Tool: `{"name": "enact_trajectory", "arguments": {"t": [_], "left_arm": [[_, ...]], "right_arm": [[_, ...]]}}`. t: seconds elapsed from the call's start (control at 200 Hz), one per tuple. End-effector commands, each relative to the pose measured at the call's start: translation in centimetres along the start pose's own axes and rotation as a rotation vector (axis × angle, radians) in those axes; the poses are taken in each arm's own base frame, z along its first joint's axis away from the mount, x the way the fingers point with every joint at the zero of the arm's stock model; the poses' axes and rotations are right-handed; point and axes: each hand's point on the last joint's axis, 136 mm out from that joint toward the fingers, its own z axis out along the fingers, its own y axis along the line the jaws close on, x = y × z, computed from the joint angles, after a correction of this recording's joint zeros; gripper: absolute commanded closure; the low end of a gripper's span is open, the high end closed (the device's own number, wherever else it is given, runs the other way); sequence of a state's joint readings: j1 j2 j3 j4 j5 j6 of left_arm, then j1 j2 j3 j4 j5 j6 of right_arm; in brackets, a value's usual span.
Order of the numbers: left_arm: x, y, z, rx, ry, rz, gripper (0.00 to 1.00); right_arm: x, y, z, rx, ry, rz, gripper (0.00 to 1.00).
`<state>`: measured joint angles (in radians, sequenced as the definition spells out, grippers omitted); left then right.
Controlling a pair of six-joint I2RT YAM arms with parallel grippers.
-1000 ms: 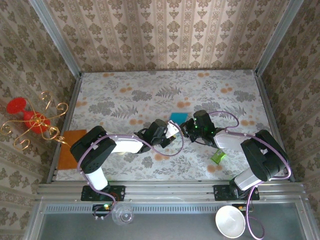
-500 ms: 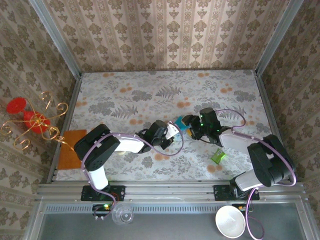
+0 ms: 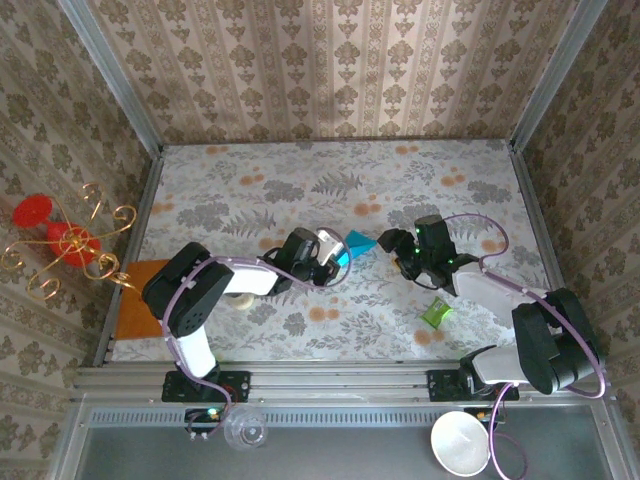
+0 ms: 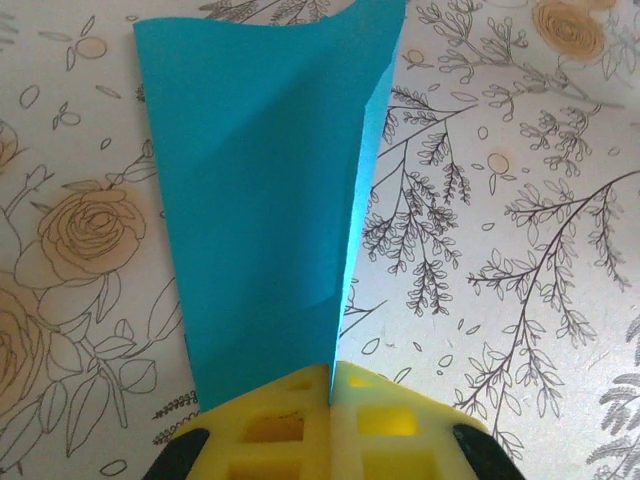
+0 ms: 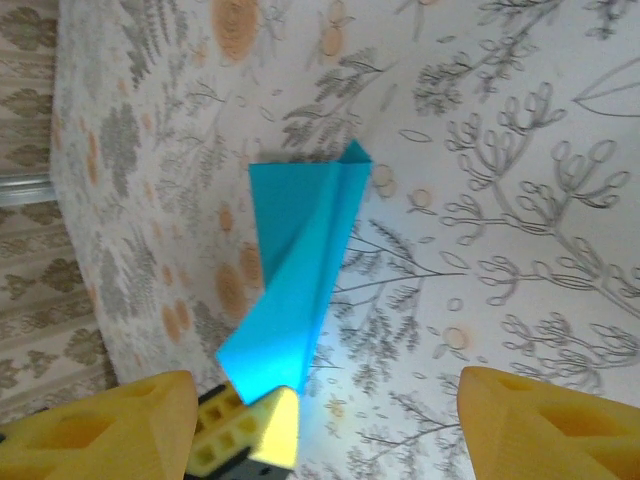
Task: Fold a paper plane with a square sheet of paper (pick it up from the middle)
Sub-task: Fold the wing for the fifth time at the center of the table.
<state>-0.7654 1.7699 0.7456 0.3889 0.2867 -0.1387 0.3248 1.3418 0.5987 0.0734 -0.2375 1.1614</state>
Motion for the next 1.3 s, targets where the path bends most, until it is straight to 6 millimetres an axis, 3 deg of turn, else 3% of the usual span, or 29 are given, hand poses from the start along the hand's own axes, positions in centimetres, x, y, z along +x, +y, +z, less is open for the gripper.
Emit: {"name": "enact_trajectory", "arguments": {"t": [0.0,0.62,0.9,1.295], "left_arm": [[-0.1,-1.0,-0.1,0.081,0.020,-0.137,1.00],[-1.1,-1.4,-0.1,0.234,0.105,-0.522,1.00],[-2.2,-1.9,-0.4,0.284,0.068,-0.645,1.00],[-1.3,-2.6,-0.1,0.348,0.090,-0.817,1.00]], "right_arm": [[0.0,-1.1,-0.1,0.043,-0.006,-0.065,0.28],[1.9,-1.0,1.7,0.037,0.083,-0.266,0.27],[3.7,0.5,3.2,0.034,0.136,-0.407,0.28],[5.0,1.2,4.6,-0.011,0.207,-0.444,0.28]]}}
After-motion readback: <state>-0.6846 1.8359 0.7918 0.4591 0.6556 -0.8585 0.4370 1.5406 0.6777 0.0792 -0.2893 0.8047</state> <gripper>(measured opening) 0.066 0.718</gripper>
